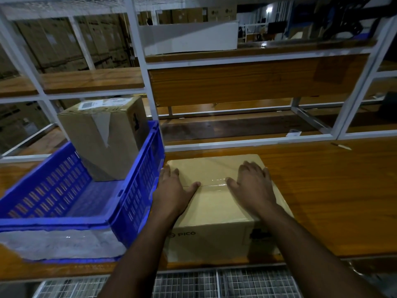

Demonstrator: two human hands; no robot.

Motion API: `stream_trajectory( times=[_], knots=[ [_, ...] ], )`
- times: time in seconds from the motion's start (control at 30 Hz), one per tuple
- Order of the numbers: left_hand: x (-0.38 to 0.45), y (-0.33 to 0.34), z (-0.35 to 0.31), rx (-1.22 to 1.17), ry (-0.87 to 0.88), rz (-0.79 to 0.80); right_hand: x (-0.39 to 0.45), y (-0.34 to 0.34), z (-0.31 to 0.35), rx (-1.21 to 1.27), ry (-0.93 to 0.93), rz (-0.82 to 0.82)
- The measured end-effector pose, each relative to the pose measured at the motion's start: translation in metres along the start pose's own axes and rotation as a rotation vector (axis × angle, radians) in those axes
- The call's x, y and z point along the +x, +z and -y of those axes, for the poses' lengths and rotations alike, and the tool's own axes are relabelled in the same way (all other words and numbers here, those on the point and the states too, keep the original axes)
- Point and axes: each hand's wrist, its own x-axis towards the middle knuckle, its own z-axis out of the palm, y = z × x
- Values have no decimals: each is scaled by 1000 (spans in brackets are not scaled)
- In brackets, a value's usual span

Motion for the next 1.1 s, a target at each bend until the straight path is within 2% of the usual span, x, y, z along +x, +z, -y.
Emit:
stream_trajectory(
  times=[0.1, 0.2, 0.37, 0.47, 0.57, 0.67, 0.77, 0.87, 0.97, 1.03, 1.1],
  knots=[
    [2, -3, 2, -113, -152, 13, 2, -1, 0, -12, 192, 3],
    [4, -5, 4, -168, -208, 40, 3, -6, 1, 64, 314, -53],
    [-11, -13, 1, -190, -143, -47, -4, -13, -1, 95, 275, -114],
    [-21, -15, 0, -245, -77, -156, -9, -19, -2, 125, 252, -197],
    [-25, -21, -9, -374, -11, -286, -11, -37, 0, 274, 216, -332],
    [-27, -25, -16, -457, -10, -343, -10, -54, 1, 441, 208, -405],
    [-33, -20, -10, -485, -65, -331, -17, -54, -4, 520, 259, -379],
    [-43, -16, -2, -499, -56, -334, -29, -45, -11, 496, 326, -327],
    [-45, -21, -2, -554, -40, -393, -35, -43, -12, 492, 374, -371],
    [-43, -28, -6, -476, 17, -468, -35, -45, -8, 452, 311, -454],
    [-37, -35, -11, -299, 104, -495, -34, -46, -3, 368, 153, -519]
  ],
)
